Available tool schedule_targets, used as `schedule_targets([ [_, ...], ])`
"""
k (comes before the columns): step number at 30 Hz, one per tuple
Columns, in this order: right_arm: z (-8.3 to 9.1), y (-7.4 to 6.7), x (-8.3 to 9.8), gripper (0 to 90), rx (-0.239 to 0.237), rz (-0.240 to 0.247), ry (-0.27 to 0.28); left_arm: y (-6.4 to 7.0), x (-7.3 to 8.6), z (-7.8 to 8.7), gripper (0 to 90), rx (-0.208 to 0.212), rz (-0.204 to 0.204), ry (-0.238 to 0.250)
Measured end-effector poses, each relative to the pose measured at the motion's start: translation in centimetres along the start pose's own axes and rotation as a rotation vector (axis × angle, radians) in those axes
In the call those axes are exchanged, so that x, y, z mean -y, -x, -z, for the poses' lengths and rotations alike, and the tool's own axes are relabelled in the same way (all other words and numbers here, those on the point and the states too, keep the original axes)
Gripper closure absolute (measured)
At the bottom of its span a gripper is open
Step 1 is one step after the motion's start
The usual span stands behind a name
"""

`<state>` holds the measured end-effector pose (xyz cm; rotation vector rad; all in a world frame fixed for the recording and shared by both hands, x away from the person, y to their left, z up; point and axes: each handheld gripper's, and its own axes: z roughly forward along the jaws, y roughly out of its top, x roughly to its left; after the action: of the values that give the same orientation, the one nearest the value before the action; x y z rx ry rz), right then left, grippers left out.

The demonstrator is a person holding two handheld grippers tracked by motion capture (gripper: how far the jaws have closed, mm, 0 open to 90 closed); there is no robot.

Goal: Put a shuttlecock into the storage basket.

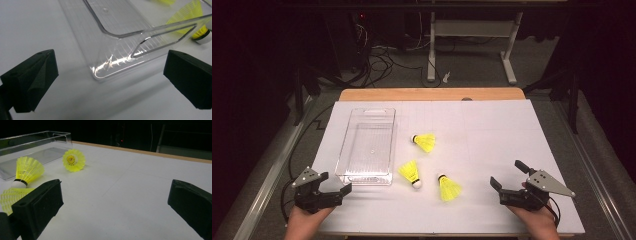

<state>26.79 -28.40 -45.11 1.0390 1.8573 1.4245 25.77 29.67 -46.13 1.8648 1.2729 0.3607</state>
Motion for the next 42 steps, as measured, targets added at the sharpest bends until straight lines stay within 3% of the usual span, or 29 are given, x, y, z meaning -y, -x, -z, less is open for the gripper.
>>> schedule_targets([
  [21, -0.1, 0.1, 0.0, 1.5, 0.005, 0.003, -0.015, 0.6, 0.3, -0.6, 0.8, -0.025, -0.009, -0.146],
  [27, -0.2, -0.1, -0.2, 1.3, -0.003, -0.002, -0.016, 0.4, 0.2, -0.6, 0.8, -0.034, 0.019, -0.182],
  [33, -0.3, -0.3, -0.1, 0.6, -0.007, 0.016, -0.023, 0.7, -0.1, -1.2, 0.9, -0.045, 0.021, -0.267],
  [40, -0.2, -0.2, 0.0, 0.5, -0.01, 0.018, -0.021, 0.8, -1.1, -0.8, 0.8, -0.045, 0.042, -0.314],
  [42, -0.2, -0.2, 0.0, 0.5, -0.011, 0.021, -0.022, 0.6, -1.3, -0.9, 0.8, -0.038, 0.049, -0.36],
])
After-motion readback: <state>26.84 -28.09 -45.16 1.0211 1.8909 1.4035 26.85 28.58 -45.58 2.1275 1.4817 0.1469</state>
